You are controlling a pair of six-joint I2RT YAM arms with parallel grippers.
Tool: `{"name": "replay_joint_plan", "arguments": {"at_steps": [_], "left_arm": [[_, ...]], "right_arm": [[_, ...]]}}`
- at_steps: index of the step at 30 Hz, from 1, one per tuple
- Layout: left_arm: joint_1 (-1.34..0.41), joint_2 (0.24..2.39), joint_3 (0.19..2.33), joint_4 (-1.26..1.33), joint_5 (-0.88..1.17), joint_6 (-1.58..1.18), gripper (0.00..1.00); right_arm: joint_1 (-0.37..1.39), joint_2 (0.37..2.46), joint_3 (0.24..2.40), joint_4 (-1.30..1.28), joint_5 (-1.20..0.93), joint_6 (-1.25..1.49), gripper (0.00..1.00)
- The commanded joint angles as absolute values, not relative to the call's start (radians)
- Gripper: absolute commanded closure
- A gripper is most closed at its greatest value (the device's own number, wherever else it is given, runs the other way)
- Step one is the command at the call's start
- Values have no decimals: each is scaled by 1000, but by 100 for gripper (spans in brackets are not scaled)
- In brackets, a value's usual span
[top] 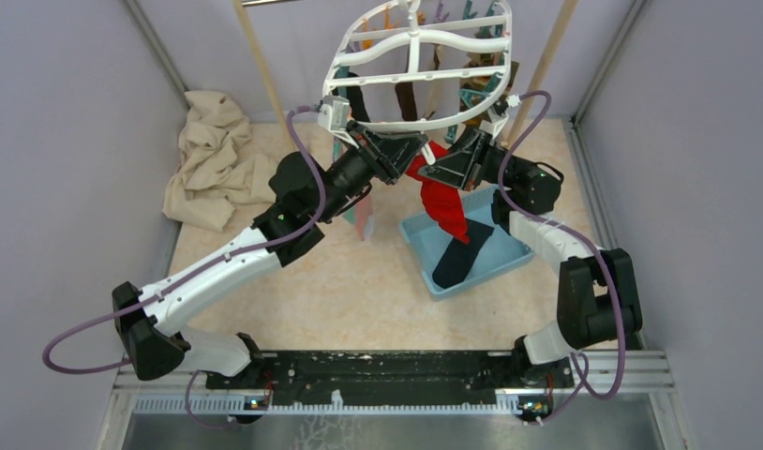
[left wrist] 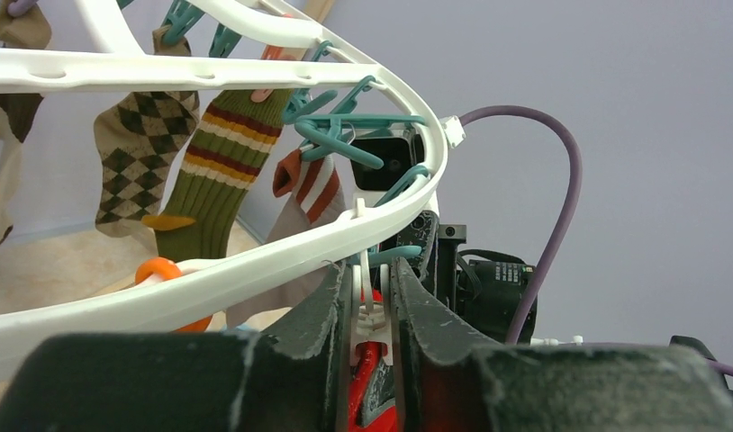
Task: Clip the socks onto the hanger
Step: Clamp the sock onto the hanger.
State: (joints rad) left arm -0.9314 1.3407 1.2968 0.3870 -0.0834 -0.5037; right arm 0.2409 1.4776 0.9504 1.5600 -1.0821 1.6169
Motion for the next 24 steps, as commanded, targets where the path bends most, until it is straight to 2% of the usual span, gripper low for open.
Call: {"name": "replay_joint_plan", "arguments": {"at_steps": [1,7,12,23,24], "left_arm": [[-937,1332,1288,391,-46,-512,75],[-937,1335,1289,397,-30,-511,64],[-937,1337,1291,397,-18,-508,43],[-937,1332,1285,398,-19,-502,30],[-937,1331,1285,398,-18,-500,30]], "right_arm": [[235,1457,989,1723,-1066,1599,100],[236,1453,994,1723,-1064,1598,100],[236,1452,996,1724,-1056,1598,100],[235,1458,999,1723,-1042,1596,99],[236,1463,1000,1723,-1032,1595,91]]}}
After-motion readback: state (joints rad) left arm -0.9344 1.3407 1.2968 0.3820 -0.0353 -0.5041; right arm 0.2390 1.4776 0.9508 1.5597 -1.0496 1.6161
